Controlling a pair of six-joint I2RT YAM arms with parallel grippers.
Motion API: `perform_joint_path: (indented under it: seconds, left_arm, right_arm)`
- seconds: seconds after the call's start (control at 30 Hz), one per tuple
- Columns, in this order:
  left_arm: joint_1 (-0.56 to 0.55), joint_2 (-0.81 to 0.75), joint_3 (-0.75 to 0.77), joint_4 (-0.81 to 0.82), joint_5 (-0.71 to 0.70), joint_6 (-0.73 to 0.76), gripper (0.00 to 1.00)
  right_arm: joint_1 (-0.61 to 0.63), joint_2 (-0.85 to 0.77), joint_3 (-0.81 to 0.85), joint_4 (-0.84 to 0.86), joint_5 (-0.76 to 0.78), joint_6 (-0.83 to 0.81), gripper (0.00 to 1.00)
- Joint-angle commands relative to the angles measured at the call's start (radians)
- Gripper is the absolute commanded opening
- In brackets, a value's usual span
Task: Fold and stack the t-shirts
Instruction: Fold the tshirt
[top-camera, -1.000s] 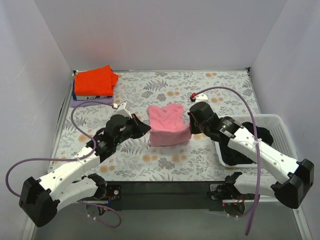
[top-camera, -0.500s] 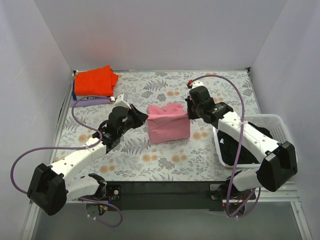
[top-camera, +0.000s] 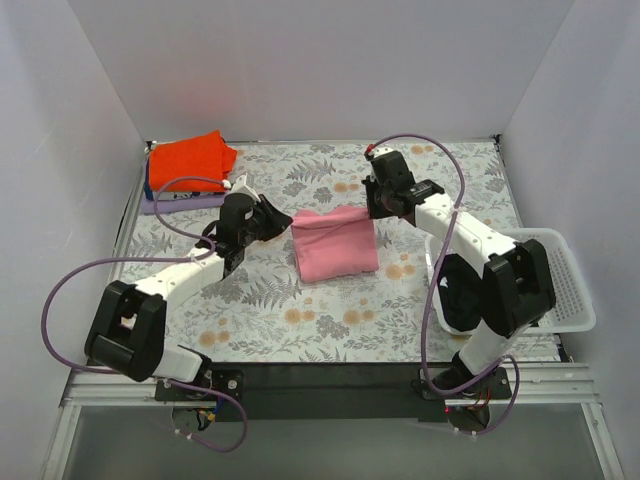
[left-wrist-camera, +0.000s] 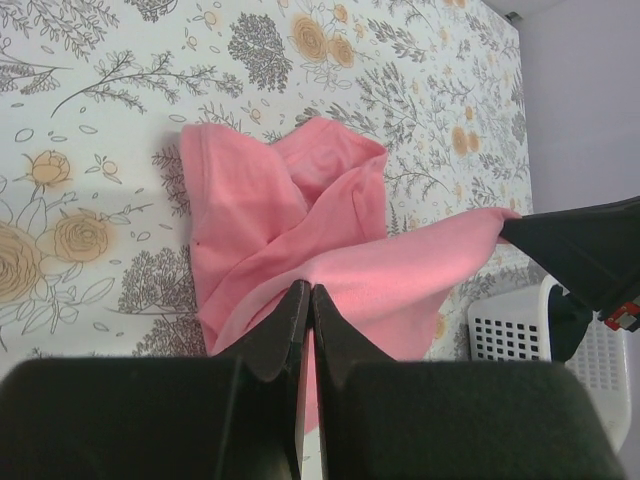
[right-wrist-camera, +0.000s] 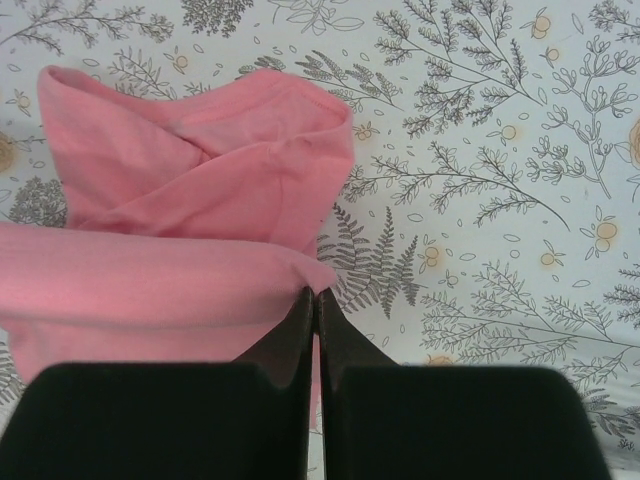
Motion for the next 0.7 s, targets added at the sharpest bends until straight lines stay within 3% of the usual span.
perform_joint_path:
  seconds: [0.0, 0.23, 0.27, 0.3, 0.33, 0.4, 0.43, 0.67]
  left_arm:
    - [0.028, 0.036, 0.057, 0.062, 0.043, 0.03, 0.0]
    - [0.082, 0.224, 0.229, 0.013, 0.063, 0.052, 0.0]
    - [0.09, 0.267, 0.262, -0.018, 0.034, 0.049, 0.25]
    - [0.102, 0.281, 0.33, -0.083, 0.005, 0.043, 0.42]
    - [0.108, 0.29, 0.358, -0.11, -0.012, 0.038, 0.53]
    - [0.114, 0.284, 0.404, -0.16, -0.059, 0.055, 0.78]
    - [0.114, 0.275, 0.427, -0.165, -0.063, 0.079, 0.8]
    - [0.113, 0.166, 0.355, -0.207, -0.012, 0.124, 0.8]
  right_arm:
    - [-0.025, 0.044, 0.081, 0.041, -0.027, -0.033, 0.01]
    - [-0.068, 0.21, 0.264, 0.038, -0.08, -0.055, 0.01]
    - [-0.076, 0.228, 0.291, 0.033, -0.086, -0.055, 0.02]
    - [-0.09, 0.253, 0.316, 0.022, -0.101, -0.055, 0.11]
    - [-0.093, 0.26, 0.366, 0.013, -0.11, -0.055, 0.36]
    - [-0.105, 0.257, 0.4, -0.001, -0.124, -0.055, 0.75]
    - [-0.108, 0.248, 0.406, -0.002, -0.129, -0.058, 0.96]
    - [-0.108, 0.1, 0.293, 0.005, -0.17, -0.101, 0.98]
